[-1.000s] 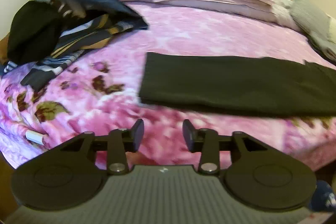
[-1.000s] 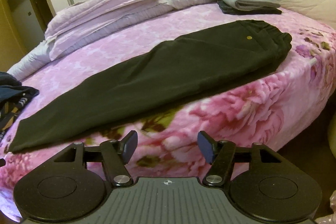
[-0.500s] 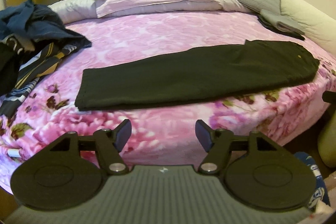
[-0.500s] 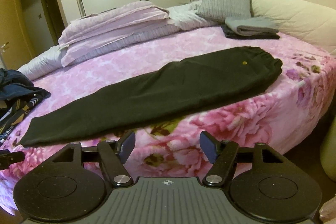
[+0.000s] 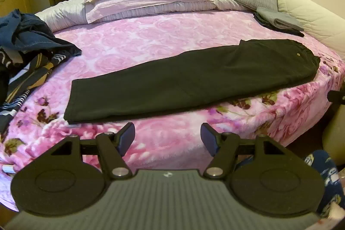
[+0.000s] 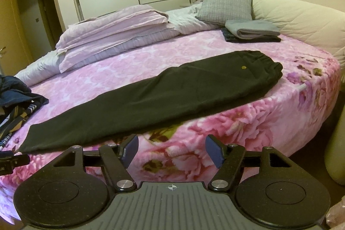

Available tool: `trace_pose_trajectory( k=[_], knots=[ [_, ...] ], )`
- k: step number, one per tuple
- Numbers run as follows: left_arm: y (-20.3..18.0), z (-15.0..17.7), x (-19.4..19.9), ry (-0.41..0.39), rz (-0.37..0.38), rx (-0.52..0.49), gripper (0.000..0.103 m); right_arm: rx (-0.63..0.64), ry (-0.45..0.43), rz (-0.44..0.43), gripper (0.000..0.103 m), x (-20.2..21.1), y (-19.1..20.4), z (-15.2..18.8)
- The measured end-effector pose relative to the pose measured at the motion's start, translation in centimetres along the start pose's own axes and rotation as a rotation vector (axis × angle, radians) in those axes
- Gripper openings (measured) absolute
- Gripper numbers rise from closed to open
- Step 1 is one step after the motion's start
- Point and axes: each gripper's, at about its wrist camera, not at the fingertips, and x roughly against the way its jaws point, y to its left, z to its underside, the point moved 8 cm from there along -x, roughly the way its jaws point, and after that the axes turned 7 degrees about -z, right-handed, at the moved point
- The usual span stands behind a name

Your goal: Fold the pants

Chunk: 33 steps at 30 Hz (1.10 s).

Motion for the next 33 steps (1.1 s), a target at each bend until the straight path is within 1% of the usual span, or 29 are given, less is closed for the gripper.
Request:
trace_pose_trajectory(
  k=[1, 2, 5, 6, 7, 10, 12, 14, 15, 16, 17, 20, 23, 25, 26, 27, 29, 30, 32, 33],
  knots=[
    [0.2, 0.1, -0.4, 0.000, 0.029, 0.023, 0.067, -0.001, 0.006, 0.001, 0.066, -0.2, -0.1, 0.0],
    [0.6, 0.3, -1.0, 0.007, 0.061, 0.070, 0.068, -0.002, 0.009, 0.001, 0.066, -0.4, -0.3, -0.1],
    [3.1, 1.3, -3.0, 0.006, 0.159, 0.303, 0.068, -0.015, 0.017, 0.006, 0.066, -1.1, -1.1, -0.3],
    [4.5, 1.9, -3.9, 0.009, 0.166, 0.404, 0.065, -0.020, 0.024, 0.008, 0.066, -1.5, -1.4, -0.2],
    [5.7, 2.4, -4.8, 0.014, 0.167, 0.483, 0.064, -0.026, 0.037, 0.012, 0.066, -2.0, -1.7, -0.2],
    [9.0, 3.6, -7.6, 0.048, 0.155, 0.680, 0.058, -0.044, 0.073, 0.027, 0.066, -3.6, -2.7, 0.0],
    [10.8, 3.9, -9.3, 0.062, 0.148, 0.783, 0.055, -0.055, 0.097, 0.028, 0.066, -4.7, -3.2, 0.1],
    [11.9, 4.1, -11.0, 0.079, 0.143, 0.869, 0.055, -0.061, 0.117, 0.034, 0.066, -5.7, -3.8, -0.1],
    [12.4, 4.2, -12.0, 0.101, 0.139, 0.908, 0.051, -0.064, 0.125, 0.038, 0.066, -6.2, -4.1, -0.2],
    [12.8, 4.2, -12.8, 0.111, 0.137, 0.946, 0.049, -0.066, 0.130, 0.040, 0.066, -6.7, -4.3, -0.4],
    [13.2, 4.3, -13.4, 0.100, 0.133, 0.988, 0.047, -0.070, 0.134, 0.043, 0.066, -7.1, -4.6, -0.6],
    [13.8, 4.2, -14.4, 0.073, 0.118, 1.057, 0.046, -0.083, 0.152, 0.051, 0.066, -8.7, -5.4, -1.1],
    [14.2, 4.2, -15.3, 0.048, 0.098, 1.102, 0.040, -0.087, 0.173, 0.050, 0.066, -10.3, -5.9, -1.4],
    [14.2, 4.3, -15.6, 0.027, 0.078, 1.127, 0.039, -0.087, 0.186, 0.050, 0.066, -11.3, -5.9, -1.5],
    [14.2, 4.2, -15.6, 0.019, 0.065, 1.127, 0.037, -0.086, 0.191, 0.047, 0.066, -11.8, -6.0, -1.6],
    [14.1, 3.9, -15.6, 0.018, 0.045, 1.119, 0.029, -0.086, 0.195, 0.042, 0.066, -12.3, -6.0, -1.7],
    [14.1, 3.7, -15.5, 0.028, -0.008, 1.094, 0.017, -0.084, 0.199, 0.037, 0.066, -13.0, -6.2, -1.8],
    [14.1, 3.5, -15.6, 0.035, -0.024, 1.066, 0.015, -0.084, 0.201, 0.037, 0.066, -13.3, -6.5, -2.0],
    [13.8, 2.3, -15.4, 0.045, -0.063, 0.953, 0.012, -0.084, 0.201, 0.042, 0.066, -13.8, -7.0, -2.3],
    [13.3, 1.2, -15.1, 0.038, -0.097, 0.857, 0.010, -0.085, 0.199, 0.046, 0.066, -14.0, -7.3, -2.4]
  ],
)
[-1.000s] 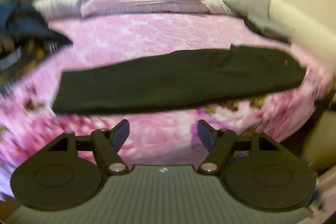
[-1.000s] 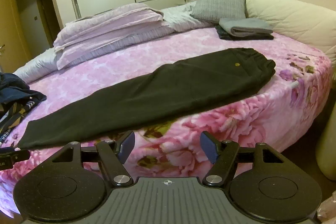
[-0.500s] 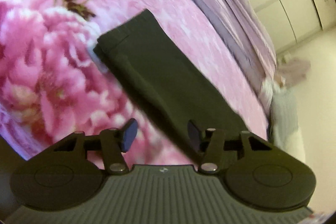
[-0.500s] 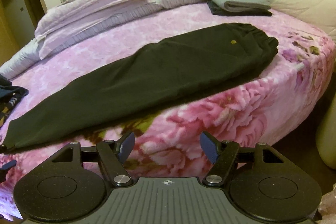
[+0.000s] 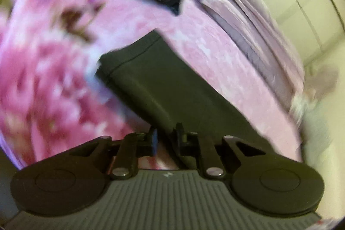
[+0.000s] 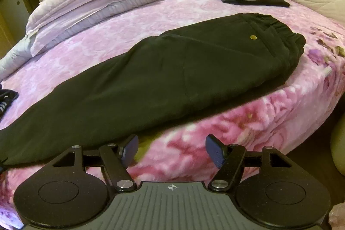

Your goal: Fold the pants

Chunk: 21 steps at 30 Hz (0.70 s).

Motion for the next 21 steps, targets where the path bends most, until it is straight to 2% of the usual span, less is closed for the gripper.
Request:
trace_pose_trajectory(
  k=[4, 7, 9, 12, 14, 17, 18, 19, 20, 21],
  knots=[
    [-5.9, -1.5, 2.2, -0.149, -0.042, -0.335, 0.009, -0.025, -0.019, 0.022, 0.066, 0.0, -2.1, -0.7],
    [-12.3, -1.3, 3.8, -0.252, -0.015, -0.598, 0.009, -0.065, -0.044, 0.046, 0.066, 0.5, -4.4, -1.1],
    [-17.2, -0.5, 4.6, -0.313, 0.046, -0.751, 0.009, -0.102, -0.066, 0.068, 0.066, 1.1, -6.4, -1.3],
    [-23.5, 2.4, 5.5, -0.342, 0.191, -0.877, 0.010, -0.163, -0.098, 0.103, 0.066, 2.1, -9.2, -1.6],
    [-27.0, 5.9, 4.8, -0.313, 0.277, -0.980, 0.012, -0.202, -0.117, 0.119, 0.066, 2.7, -10.7, -1.7],
    [-29.9, 12.6, 1.7, -0.171, 0.379, -1.103, 0.018, -0.248, -0.142, 0.117, 0.066, 3.2, -12.2, -1.8],
    [-30.0, 14.8, 0.2, -0.096, 0.393, -1.147, 0.025, -0.256, -0.146, 0.111, 0.066, 3.3, -12.3, -1.8],
    [-29.8, 16.5, -1.2, -0.039, 0.387, -1.172, 0.026, -0.262, -0.149, 0.098, 0.066, 3.3, -12.3, -1.8],
    [-29.2, 17.6, -2.3, 0.001, 0.363, -1.171, 0.026, -0.267, -0.152, 0.082, 0.066, 3.2, -12.1, -1.8],
    [-28.6, 17.8, -2.7, -0.005, 0.355, -1.148, 0.025, -0.272, -0.157, 0.063, 0.066, 3.1, -11.8, -1.9]
  ],
)
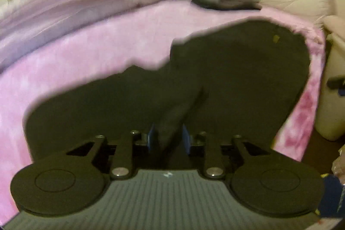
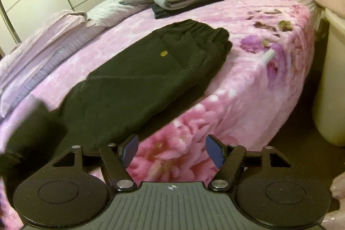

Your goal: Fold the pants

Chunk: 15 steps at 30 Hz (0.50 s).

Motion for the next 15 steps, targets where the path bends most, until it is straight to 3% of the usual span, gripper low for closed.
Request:
trace_pose_trajectory(
  k=[2, 5, 7, 10, 13, 15],
  knots=[
    [0.7, 0.2, 1.3, -0.022, 0.023, 0.045, 0.029, -0.012, -0.011, -0.068, 0.066, -0.2, 1.1, 0.0],
    [3.4, -0.3, 4.2, -0.042, 0.055, 0.146, 0.033, -0.046, -0.005, -0.246, 0.066, -1.2, 4.4, 0.1],
    [5.2, -0.5, 6.3, -0.065, 0.032, 0.185, 0.034, -0.076, 0.019, -0.408, 0.066, -2.5, 7.6, 0.3],
    [8.9, -0.2, 7.8, -0.064, -0.022, 0.282, 0.035, -0.110, 0.087, -0.550, 0.066, -5.3, 11.6, 0.7],
    [13.6, 0.6, 7.7, -0.049, -0.072, 0.383, 0.035, -0.106, 0.146, -0.542, 0.065, -8.7, 14.3, 0.4],
    [15.6, 1.6, 7.8, -0.028, -0.084, 0.447, 0.035, -0.092, 0.167, -0.474, 0.064, -10.9, 14.8, 0.2]
  ],
)
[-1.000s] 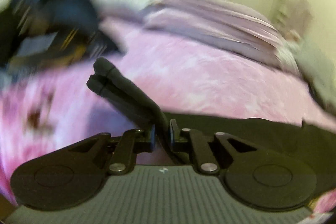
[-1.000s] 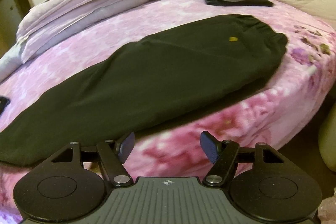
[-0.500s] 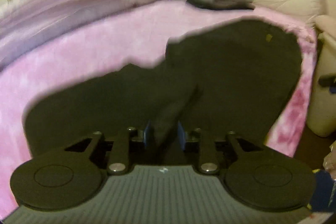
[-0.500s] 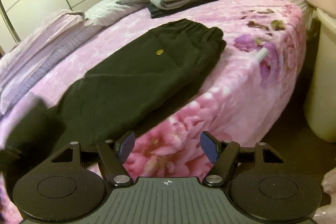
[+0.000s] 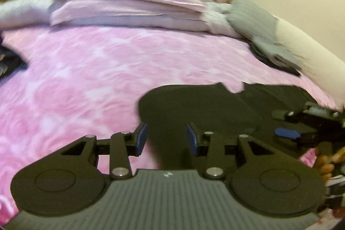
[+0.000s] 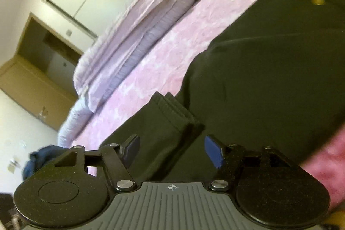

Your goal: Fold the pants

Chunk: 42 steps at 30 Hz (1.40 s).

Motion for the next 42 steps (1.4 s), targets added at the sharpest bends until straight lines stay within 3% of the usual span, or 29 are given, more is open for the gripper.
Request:
trace_pose_trajectory(
  k=[2, 5, 6, 7, 8, 11, 13, 16, 20, 26, 29, 32, 37, 40, 42],
  knots=[
    [1.5, 0.2, -0.3, 0.020, -0.005, 0.053, 0.035, -0.028, 0.049, 0.031, 0.064, -2.1, -0.6, 0.1],
    [3.1, 0.7, -0.6, 0.037, -0.012, 0.097, 0.035, -0.017, 0.011, 0.019, 0.064, -3.6, -0.2, 0.1],
    [3.3, 0.9, -0.5, 0.042, -0.011, 0.110, 0.035, -0.018, 0.001, 0.010, 0.056, -3.9, -0.2, 0.2],
    [3.5, 1.0, -0.6, 0.045, -0.005, 0.127, 0.035, -0.029, -0.001, 0.004, 0.040, -4.1, -0.2, 0.3],
    [3.6, 1.0, -0.6, 0.046, 0.001, 0.139, 0.035, -0.059, -0.003, -0.003, 0.015, -4.2, -0.5, 0.6],
    [3.5, 0.7, -0.2, 0.032, 0.018, 0.151, 0.035, -0.038, -0.116, -0.063, 0.011, -2.3, 0.3, -0.1],
    [3.1, 0.5, -0.3, 0.026, 0.026, 0.138, 0.033, 0.037, -0.199, -0.055, 0.011, 0.2, 1.6, -1.1],
    [2.2, 0.4, -0.5, 0.027, 0.047, 0.115, 0.032, 0.131, -0.278, 0.057, 0.011, 3.5, 1.8, -2.1],
    [0.2, 1.0, -1.5, 0.053, 0.069, 0.063, 0.031, 0.100, -0.198, 0.175, 0.011, 3.2, -1.4, -0.8],
    [-2.5, 1.4, -2.1, 0.049, 0.085, -0.035, 0.028, 0.131, -0.268, 0.259, 0.011, 4.2, -2.3, -1.3],
    [-3.3, 1.5, -2.7, 0.046, 0.056, -0.079, 0.025, 0.083, -0.129, 0.220, 0.011, 1.5, -3.9, -0.8],
    [-3.4, 1.2, -2.9, 0.044, 0.044, -0.087, 0.024, 0.093, -0.122, 0.149, 0.012, 1.3, -3.7, -0.3],
    [-3.3, -0.1, -2.7, 0.007, 0.020, -0.126, 0.024, 0.155, -0.083, 0.194, 0.012, 0.6, -3.2, -0.1],
    [-4.1, -1.0, -3.4, -0.002, 0.018, -0.183, 0.024, 0.276, -0.022, 0.280, 0.022, 0.2, -2.5, -0.3],
    [-4.5, -1.2, -4.7, -0.008, 0.007, -0.212, 0.024, 0.353, -0.065, 0.384, 0.040, 0.2, -1.5, -0.8]
  ],
)
